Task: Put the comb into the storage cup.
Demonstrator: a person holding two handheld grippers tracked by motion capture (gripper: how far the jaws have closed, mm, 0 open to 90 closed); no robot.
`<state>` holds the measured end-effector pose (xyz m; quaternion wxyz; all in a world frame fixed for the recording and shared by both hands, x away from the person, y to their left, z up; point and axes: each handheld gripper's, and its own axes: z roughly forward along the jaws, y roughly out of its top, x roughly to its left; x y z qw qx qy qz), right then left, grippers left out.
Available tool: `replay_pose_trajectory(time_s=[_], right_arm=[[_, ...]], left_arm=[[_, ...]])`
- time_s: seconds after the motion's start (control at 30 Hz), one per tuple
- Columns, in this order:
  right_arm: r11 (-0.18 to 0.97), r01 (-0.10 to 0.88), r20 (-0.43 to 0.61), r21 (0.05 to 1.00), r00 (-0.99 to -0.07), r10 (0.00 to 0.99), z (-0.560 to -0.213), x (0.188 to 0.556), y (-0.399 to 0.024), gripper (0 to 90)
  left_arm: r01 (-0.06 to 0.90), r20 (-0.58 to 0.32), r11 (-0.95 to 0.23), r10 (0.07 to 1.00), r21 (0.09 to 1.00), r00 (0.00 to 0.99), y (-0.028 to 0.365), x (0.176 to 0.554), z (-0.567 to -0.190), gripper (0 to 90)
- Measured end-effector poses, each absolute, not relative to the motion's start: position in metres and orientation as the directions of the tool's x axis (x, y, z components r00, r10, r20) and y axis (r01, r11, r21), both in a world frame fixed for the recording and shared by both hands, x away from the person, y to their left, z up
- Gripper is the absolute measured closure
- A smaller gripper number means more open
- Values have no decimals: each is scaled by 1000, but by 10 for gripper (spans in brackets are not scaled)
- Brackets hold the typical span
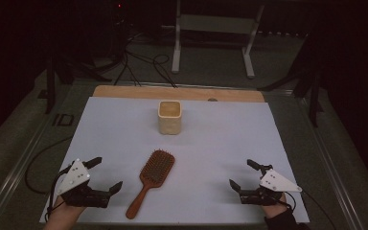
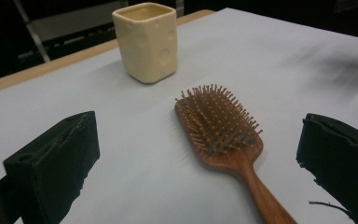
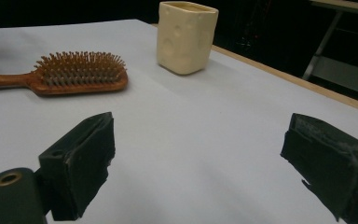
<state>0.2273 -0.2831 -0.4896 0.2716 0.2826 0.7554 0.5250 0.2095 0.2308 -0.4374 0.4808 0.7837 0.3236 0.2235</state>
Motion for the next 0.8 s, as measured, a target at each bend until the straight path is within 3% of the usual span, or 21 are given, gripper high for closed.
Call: replay_pose_trajectory(time_s=[0.27,0.8], right_arm=[[291,141,-115,946,-694,711,-490,227,-283,86],[289,142,-112,947,-697,708,-490,228,-283,85]], left_arm=[[296,64,-384,695,875,716,204,209,-430,0],[393,20,-434,691,811,722,160,210,-440,0]])
